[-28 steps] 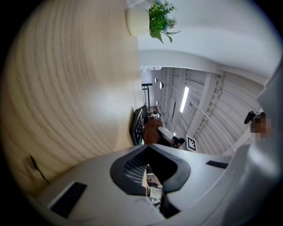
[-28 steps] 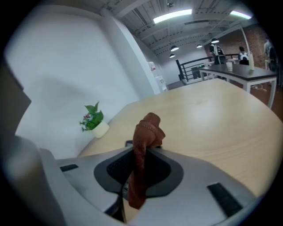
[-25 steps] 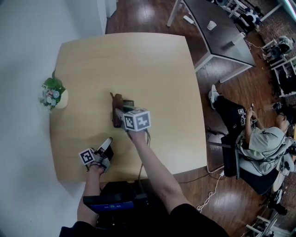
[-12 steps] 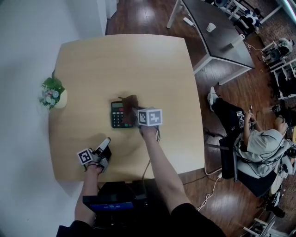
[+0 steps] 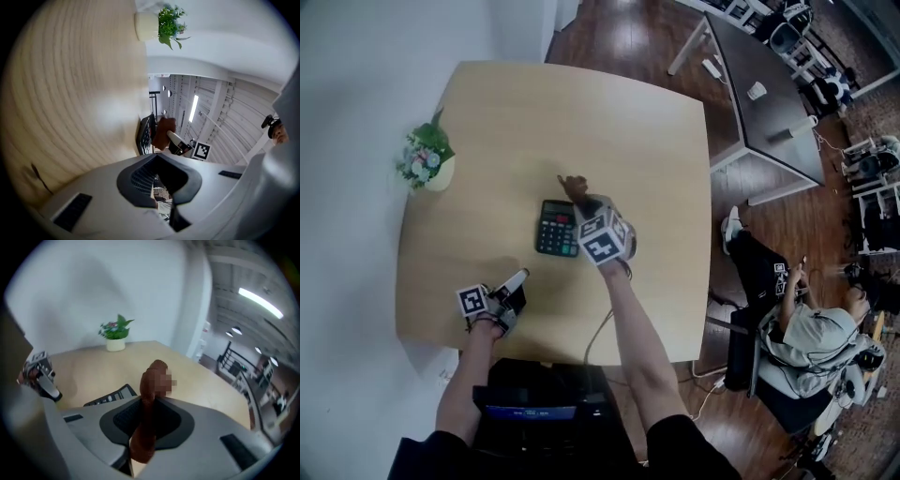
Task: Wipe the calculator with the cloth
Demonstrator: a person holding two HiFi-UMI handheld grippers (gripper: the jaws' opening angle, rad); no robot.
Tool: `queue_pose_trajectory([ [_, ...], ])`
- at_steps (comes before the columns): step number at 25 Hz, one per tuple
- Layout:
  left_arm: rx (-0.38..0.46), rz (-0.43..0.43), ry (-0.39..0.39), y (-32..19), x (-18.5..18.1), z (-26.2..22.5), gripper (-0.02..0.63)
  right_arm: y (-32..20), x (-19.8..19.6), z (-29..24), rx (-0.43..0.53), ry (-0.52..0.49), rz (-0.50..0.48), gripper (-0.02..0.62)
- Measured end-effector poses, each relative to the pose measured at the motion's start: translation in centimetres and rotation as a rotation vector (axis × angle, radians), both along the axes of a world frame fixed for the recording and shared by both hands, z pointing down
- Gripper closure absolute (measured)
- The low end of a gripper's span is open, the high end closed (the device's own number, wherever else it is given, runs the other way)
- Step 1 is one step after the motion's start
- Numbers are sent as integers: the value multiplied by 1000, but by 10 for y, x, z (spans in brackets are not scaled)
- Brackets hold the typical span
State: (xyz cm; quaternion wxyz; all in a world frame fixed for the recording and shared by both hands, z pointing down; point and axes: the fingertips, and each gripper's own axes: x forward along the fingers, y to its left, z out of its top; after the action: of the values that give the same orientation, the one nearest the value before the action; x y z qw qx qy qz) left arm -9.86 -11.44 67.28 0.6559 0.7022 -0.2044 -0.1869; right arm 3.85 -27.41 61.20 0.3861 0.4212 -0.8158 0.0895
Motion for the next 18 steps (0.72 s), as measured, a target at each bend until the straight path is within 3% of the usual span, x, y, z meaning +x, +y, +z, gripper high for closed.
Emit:
queue_pose_trajectory([
  [2, 9, -10, 10, 0, 0, -1, 612, 4, -37, 17, -11, 124, -168, 528],
  [5, 12, -21, 18, 1, 0, -1, 612, 27, -66, 49, -94, 194, -291, 528],
  [10, 8, -26, 38, 1, -2, -3, 612, 73, -85, 65, -192, 155, -359, 528],
  [16, 31, -21, 50, -1, -1, -4, 612, 140, -96, 72, -389, 112, -504, 528],
  [18, 33, -19, 50, 0, 0, -3, 612, 141, -93, 65, -394, 97, -503, 528],
])
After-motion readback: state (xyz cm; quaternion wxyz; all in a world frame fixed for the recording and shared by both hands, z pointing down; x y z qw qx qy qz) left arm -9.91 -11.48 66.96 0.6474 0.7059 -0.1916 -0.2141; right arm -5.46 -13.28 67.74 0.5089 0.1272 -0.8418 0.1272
